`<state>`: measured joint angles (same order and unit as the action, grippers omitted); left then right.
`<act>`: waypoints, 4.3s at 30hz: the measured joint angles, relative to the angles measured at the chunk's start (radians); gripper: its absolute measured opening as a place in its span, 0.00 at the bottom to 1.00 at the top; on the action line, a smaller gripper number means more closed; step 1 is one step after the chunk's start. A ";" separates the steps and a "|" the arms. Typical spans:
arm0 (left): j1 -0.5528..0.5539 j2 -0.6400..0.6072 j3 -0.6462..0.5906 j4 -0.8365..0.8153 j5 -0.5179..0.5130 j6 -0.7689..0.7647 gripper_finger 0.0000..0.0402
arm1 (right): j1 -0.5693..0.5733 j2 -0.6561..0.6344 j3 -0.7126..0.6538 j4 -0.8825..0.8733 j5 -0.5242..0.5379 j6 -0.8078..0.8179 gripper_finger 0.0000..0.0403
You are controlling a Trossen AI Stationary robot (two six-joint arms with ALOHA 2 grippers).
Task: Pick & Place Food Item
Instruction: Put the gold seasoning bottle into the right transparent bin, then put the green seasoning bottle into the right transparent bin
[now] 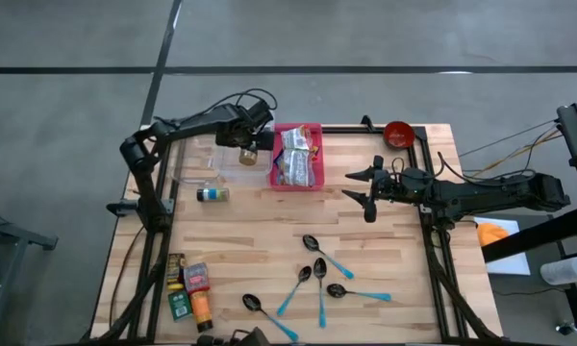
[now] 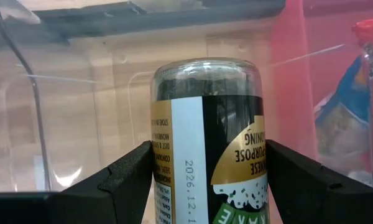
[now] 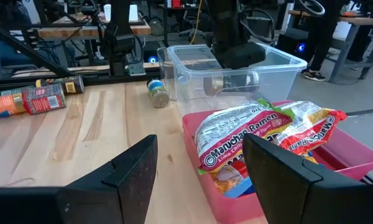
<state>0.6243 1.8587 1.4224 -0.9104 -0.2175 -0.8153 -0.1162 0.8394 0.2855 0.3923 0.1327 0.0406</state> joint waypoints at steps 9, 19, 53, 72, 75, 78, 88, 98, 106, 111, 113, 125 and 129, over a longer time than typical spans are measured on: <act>0.000 -0.002 -0.025 0.028 -0.007 0.000 0.67 | 0.000 0.000 0.000 0.000 -0.001 0.000 0.58; -0.002 -0.010 -0.031 0.051 -0.001 0.045 0.68 | 0.000 0.000 0.000 0.000 -0.001 0.000 0.58; 0.002 -0.084 -0.038 0.072 0.178 0.967 0.68 | 0.000 0.000 0.000 0.001 0.000 0.019 0.58; 0.019 0.016 -0.093 0.109 0.247 0.976 0.68 | 0.000 0.000 0.000 0.000 0.000 0.008 0.58; 0.019 0.016 -0.126 0.129 0.256 0.975 0.68 | 0.000 0.000 0.000 0.000 0.001 0.008 0.58; 0.019 0.016 -0.151 0.156 0.256 0.971 0.68 | 0.000 0.000 0.000 0.000 0.001 0.008 0.58; 0.020 0.015 -0.181 0.195 0.263 0.968 0.68 | 0.000 0.000 0.000 0.000 0.000 0.008 0.58; 0.020 0.015 -0.180 0.193 0.268 0.945 0.83 | 0.000 0.000 0.000 0.000 0.000 0.008 0.58; 0.020 0.014 -0.181 0.192 0.275 0.945 0.92 | 0.000 0.000 0.000 0.000 0.000 0.008 0.58; 0.020 -0.032 -0.180 0.185 0.274 0.945 0.93 | 0.000 0.000 0.000 0.000 0.000 0.008 0.58; 0.022 -0.064 -0.180 0.185 0.273 0.945 0.93 | 0.000 0.000 0.000 0.000 0.000 0.009 0.58; 0.001 -0.336 -0.178 0.175 0.204 0.860 0.93 | 0.000 0.000 0.000 0.001 0.000 0.011 0.58; -0.062 -0.435 -0.179 0.157 0.110 0.841 0.93 | 0.000 0.000 0.000 0.001 0.000 0.010 0.58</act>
<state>0.5627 1.4234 1.2430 -0.7529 -0.1077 0.0262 -0.1158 0.8394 0.2852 0.3931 0.1326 0.0508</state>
